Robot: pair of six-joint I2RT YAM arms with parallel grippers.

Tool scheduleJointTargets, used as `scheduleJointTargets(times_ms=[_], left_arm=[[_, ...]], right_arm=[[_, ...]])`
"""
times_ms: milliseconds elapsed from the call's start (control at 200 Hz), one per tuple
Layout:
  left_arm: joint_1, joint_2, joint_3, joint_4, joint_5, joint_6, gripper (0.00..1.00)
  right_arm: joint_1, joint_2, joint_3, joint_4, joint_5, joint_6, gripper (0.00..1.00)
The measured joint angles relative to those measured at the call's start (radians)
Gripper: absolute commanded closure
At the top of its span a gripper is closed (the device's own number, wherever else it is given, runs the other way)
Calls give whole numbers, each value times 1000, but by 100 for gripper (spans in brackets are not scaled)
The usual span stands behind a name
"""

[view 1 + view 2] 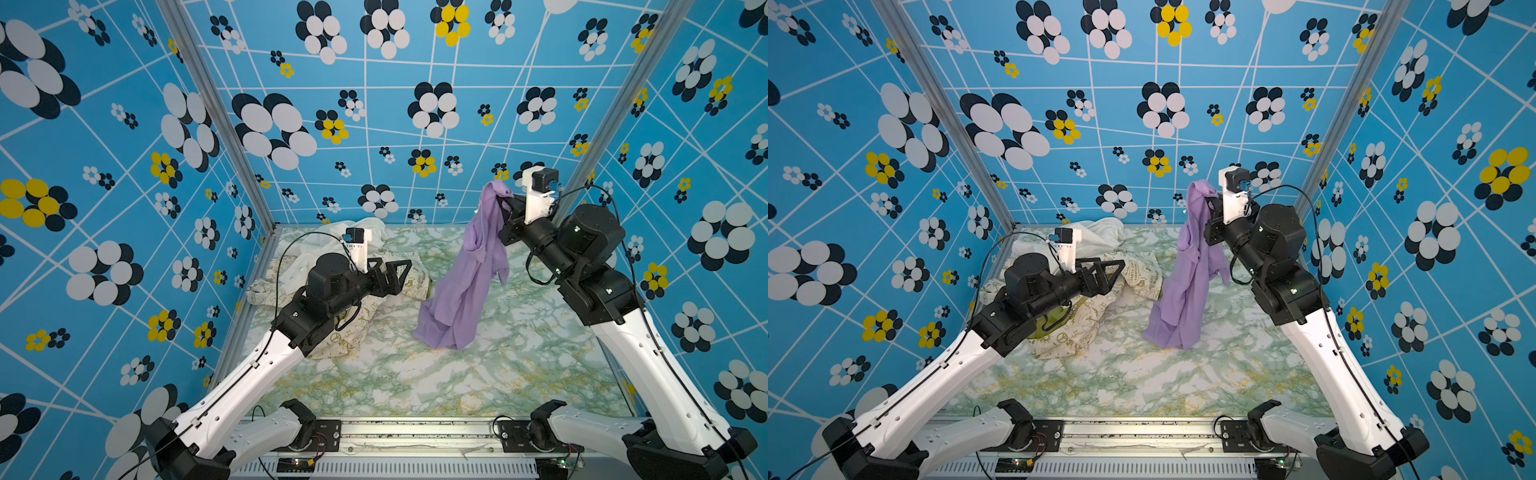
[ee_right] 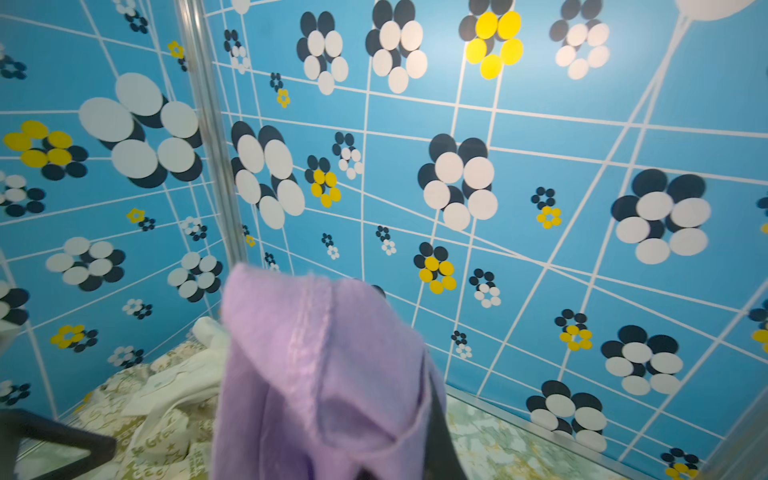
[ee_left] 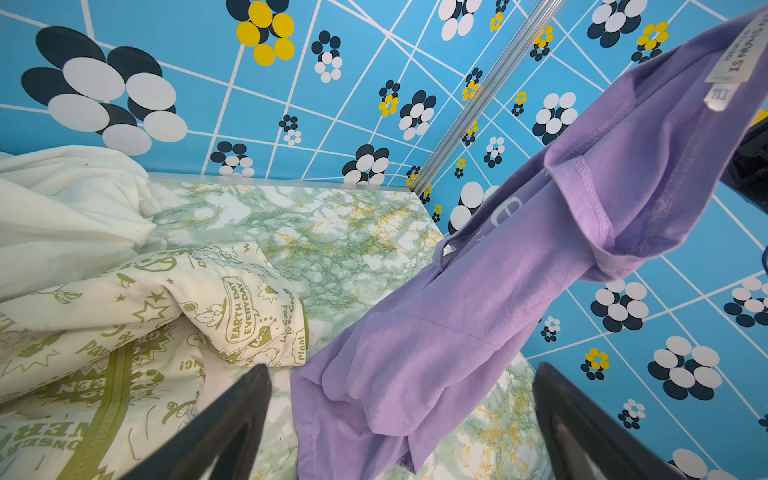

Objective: Pick out a specific cloth from the pile
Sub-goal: 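Pull the purple shirt away with the right gripper while the left gripper releases it, then lower the purple shirt onto the table far from the pile with right gripper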

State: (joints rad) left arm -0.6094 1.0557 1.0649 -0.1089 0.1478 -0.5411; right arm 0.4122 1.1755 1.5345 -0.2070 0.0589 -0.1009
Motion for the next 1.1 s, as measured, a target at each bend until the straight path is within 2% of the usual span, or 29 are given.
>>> scheduleJointTargets(times_ms=[120, 245, 435, 575, 720, 855, 1099], left_arm=[[2, -4, -13, -4, -9, 0, 1], [3, -8, -14, -30, -29, 0, 1], [13, -32, -19, -60, -45, -1, 1], [14, -61, -38, -72, -58, -5, 1], [14, -87, -64, -72, -67, -16, 1], [15, -101, -79, -72, -71, -21, 1], [20, -118, -106, -72, -75, -27, 1]], right_arm=[[-101, 44, 47, -2, 7, 3, 100], [-204, 165, 143, -17, -12, 14, 100], [-343, 452, 459, -116, -59, 82, 100], [-378, 592, 715, -187, -102, 119, 100], [-375, 614, 866, -208, -140, 135, 100], [-375, 545, 790, -196, -151, 135, 100], [-377, 394, 219, -127, -135, 146, 100]])
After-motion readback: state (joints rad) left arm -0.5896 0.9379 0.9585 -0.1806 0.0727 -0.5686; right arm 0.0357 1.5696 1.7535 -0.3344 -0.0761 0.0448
